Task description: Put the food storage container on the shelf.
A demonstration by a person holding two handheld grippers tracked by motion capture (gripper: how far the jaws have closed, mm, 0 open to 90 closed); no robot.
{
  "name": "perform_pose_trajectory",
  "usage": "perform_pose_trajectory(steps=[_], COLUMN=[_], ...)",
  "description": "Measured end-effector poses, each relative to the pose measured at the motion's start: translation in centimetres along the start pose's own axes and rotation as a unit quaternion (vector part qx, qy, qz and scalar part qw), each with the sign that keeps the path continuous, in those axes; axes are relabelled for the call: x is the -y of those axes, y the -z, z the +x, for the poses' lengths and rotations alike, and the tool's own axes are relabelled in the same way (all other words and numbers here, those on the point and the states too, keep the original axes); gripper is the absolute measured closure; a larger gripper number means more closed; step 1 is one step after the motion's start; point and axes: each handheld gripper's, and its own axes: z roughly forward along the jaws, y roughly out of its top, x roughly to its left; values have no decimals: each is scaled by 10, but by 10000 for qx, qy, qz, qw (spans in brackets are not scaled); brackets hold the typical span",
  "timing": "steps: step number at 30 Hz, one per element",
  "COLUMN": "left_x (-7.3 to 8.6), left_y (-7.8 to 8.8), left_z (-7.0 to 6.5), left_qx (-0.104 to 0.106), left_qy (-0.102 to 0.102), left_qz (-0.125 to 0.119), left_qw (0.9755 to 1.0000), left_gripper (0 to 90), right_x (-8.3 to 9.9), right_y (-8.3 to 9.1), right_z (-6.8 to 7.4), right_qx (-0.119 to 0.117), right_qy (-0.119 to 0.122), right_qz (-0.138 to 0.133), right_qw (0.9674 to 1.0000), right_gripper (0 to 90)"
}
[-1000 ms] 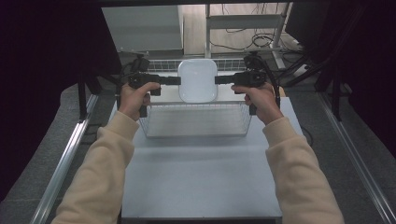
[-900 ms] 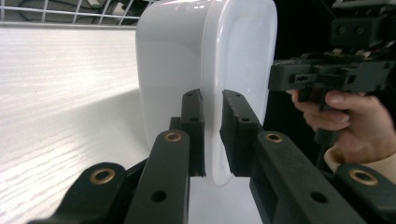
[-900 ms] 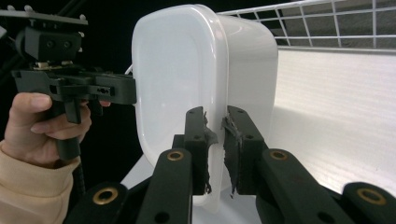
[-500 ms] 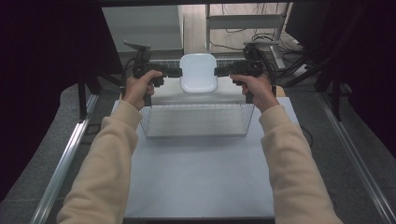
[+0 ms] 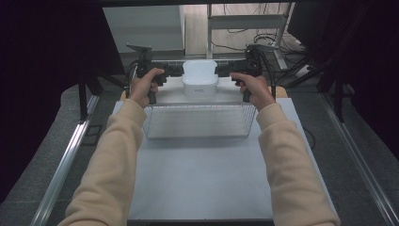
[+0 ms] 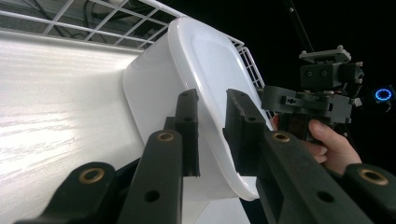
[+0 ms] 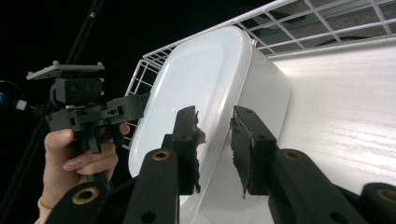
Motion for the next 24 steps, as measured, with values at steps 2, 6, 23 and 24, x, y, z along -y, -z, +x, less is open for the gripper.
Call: perform_pose_trajectory(steps=[2,6,23,24], left_x=[0,5,52,60], left_y=[-1,6,39,43], left_z=[-1,-15,-55,-55], left_qx=[0,-75,-708,-774], left_qy=[-9,-265,-1433,-1535], left_qz=[1,-249,-410,-420], left_qw=[10000,9993,9863,9842], left_gripper=[683,505,285,284], right_x=[0,6,53,57], right_y=[0,8,61,64], right_z=[1,16,26,24], right_qx=[16,204,442,484], right_qy=[20,461,2126,2196], right_qz=[0,-314,-656,-658], right_qw=[10000,9982,9739,9721], right_gripper=[635,359,257,254])
